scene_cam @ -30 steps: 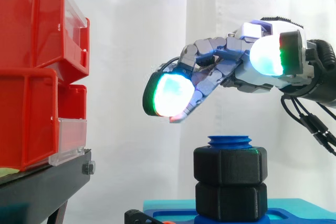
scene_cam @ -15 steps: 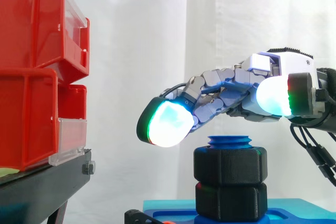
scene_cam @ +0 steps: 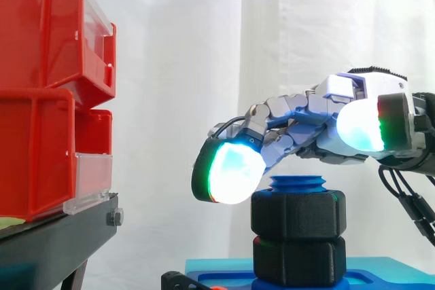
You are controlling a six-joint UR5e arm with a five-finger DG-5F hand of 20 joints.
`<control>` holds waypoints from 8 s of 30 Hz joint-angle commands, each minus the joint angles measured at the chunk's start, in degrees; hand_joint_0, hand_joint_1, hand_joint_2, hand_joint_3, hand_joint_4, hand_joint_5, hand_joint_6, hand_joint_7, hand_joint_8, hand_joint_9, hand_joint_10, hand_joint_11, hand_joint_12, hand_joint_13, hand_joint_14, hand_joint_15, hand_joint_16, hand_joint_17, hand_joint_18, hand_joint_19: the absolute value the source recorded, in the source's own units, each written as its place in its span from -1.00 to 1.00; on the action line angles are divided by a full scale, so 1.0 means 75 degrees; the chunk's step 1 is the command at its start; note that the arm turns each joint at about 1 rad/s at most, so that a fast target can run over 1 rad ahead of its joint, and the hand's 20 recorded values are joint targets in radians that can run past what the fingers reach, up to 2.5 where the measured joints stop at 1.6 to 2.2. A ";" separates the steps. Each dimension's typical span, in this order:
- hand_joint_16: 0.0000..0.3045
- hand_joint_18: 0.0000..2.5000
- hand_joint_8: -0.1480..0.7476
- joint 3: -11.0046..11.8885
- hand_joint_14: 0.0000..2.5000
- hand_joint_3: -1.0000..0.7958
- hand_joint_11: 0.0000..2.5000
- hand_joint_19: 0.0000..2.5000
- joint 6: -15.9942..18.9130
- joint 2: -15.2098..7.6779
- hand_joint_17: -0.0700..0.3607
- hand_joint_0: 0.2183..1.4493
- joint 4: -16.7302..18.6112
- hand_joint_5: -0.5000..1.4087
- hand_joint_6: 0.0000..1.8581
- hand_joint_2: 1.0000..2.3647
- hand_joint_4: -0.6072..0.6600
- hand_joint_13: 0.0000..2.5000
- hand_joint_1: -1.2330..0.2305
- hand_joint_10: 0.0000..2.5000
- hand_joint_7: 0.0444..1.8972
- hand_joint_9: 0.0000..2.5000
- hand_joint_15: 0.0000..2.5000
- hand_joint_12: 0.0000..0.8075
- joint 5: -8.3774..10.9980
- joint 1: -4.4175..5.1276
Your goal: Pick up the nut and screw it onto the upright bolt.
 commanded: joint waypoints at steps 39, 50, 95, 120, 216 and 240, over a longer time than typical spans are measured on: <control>-0.85 -0.89 0.00 -0.0001 -1.00 -0.44 -1.00 -1.00 0.0006 0.0000 -0.44 -0.52 0.0065 -0.50 -0.34 -1.00 0.29 -0.59 0.41 -1.00 0.29 -0.24 -1.00 -0.39 -0.0546 -0.0218; -0.74 -1.00 -0.06 0.0105 -1.00 -0.44 -1.00 -1.00 0.0006 0.0000 -0.25 -0.63 0.0123 -0.58 -0.46 -1.00 0.35 -0.73 0.48 -1.00 0.13 -0.36 -1.00 -0.22 -0.0734 -0.0265; -0.71 -1.00 -0.07 0.0351 -1.00 -0.44 -1.00 -1.00 0.0216 -0.0410 -0.21 -0.61 0.0381 -0.57 -0.46 -1.00 0.42 -0.88 0.53 -1.00 -0.01 -0.49 -1.00 -0.18 -0.0464 0.0004; -0.77 -1.00 -0.03 0.0328 -1.00 -0.44 -1.00 -1.00 0.0064 -0.0410 -0.32 -0.55 0.0498 -0.49 -0.46 -1.00 0.29 -0.69 0.45 -1.00 0.39 -0.26 -1.00 -0.28 -0.0664 -0.0218; -0.72 -1.00 -0.07 0.0316 -1.00 -0.44 -1.00 -1.00 0.0146 -0.0410 -0.24 -0.58 0.0404 -0.60 -0.46 -1.00 0.32 -0.87 0.41 -1.00 0.38 -0.64 -1.00 -0.18 -0.0289 -0.0008; -0.78 -1.00 -0.02 0.0316 -1.00 -0.44 -1.00 -1.00 0.0076 -0.0410 -0.32 -0.54 0.0709 -0.53 -0.28 -1.00 0.33 -0.70 0.33 -1.00 0.17 -0.41 -1.00 -0.27 -0.0593 -0.0242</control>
